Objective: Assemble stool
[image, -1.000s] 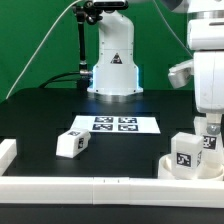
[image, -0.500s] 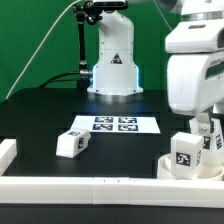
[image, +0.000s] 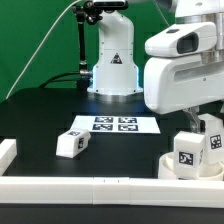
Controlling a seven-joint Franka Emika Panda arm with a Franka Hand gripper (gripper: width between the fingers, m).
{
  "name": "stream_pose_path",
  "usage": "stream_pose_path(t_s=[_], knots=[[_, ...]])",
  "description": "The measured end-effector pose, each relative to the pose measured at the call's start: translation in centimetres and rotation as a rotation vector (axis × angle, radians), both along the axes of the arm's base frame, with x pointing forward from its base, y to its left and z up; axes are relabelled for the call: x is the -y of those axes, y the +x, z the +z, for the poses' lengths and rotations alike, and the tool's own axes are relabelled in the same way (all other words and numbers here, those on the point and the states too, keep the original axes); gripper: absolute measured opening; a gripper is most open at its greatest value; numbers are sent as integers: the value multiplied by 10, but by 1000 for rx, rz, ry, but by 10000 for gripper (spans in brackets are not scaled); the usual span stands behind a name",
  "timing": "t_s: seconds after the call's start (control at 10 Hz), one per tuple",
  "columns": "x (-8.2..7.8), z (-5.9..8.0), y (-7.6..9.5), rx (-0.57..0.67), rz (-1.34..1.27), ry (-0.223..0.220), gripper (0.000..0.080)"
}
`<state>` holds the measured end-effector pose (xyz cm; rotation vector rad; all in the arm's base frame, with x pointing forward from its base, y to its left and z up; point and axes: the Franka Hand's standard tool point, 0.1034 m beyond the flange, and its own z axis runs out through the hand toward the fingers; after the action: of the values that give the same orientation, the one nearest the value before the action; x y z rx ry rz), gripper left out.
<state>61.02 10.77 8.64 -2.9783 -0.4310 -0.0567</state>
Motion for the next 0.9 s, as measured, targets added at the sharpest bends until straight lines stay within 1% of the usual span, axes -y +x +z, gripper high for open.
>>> stream_pose_path(t_s=[0.2, 0.3, 0.5, 0.6, 0.7, 0.9], knots=[[-1, 0, 1, -5, -148, 6, 337], [-2, -1, 1, 23, -294, 17, 337], [-4, -1, 2, 36, -499, 35, 337], [-4, -1, 4, 23, -640, 45, 337], [-4, -1, 4, 16, -697, 49, 337], [-2, -1, 6, -32, -970, 92, 337]])
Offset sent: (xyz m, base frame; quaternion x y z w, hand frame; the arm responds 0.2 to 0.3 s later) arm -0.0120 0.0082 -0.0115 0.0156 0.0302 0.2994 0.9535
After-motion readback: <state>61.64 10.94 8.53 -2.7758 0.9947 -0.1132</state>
